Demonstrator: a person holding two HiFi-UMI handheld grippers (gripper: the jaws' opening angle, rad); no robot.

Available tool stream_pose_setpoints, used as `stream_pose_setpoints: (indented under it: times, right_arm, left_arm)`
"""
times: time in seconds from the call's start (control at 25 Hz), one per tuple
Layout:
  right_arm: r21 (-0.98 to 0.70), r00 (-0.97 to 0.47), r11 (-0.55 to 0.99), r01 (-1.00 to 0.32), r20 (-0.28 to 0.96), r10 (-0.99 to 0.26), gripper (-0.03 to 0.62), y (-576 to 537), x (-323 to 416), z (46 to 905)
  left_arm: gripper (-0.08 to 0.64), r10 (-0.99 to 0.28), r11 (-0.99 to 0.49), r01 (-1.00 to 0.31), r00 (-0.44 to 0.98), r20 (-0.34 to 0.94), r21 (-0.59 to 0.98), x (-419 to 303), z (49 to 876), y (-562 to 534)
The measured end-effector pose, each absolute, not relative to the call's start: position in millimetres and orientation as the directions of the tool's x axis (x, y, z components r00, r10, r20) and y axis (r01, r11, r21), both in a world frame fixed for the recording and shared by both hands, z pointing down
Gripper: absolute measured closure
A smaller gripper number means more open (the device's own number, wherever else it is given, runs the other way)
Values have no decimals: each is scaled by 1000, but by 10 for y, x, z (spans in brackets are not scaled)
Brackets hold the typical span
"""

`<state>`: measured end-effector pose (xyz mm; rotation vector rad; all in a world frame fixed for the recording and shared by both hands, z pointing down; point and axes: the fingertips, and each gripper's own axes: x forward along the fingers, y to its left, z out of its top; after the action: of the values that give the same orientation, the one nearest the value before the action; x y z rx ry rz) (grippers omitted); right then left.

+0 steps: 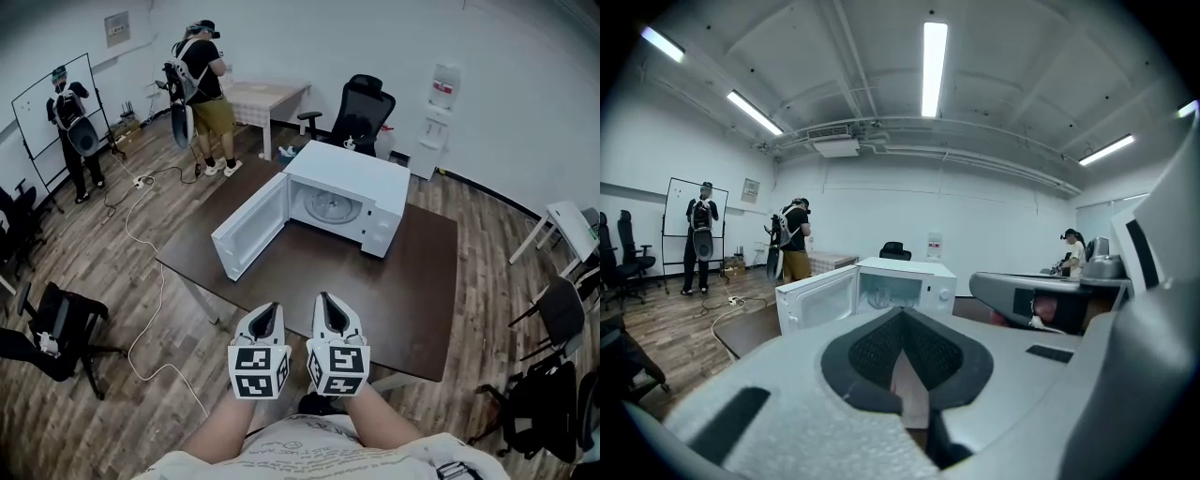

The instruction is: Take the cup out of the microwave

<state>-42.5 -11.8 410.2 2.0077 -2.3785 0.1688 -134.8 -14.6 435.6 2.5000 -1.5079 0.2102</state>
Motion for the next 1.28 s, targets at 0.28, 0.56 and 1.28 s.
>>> stream_pose_setpoints:
  times: [0.28, 0.56, 1.28]
  right_arm:
    - [-73, -174, 168, -983, 90, -981, 578, -835, -178, 4050]
    - [-78, -179, 172, -982, 101, -979, 578, -1344, 137, 4047]
    - [-75, -88, 75, -994, 185, -979, 578, -2120, 903, 4329]
  left_arm:
    - [546, -857, -452, -887, 460, 231, 89, -1121, 4269, -860]
    - [546, -845, -460, -883, 468, 259, 92, -775, 4300, -1417]
    - [546, -797, -513, -853, 515, 316, 97, -81, 4542, -2383]
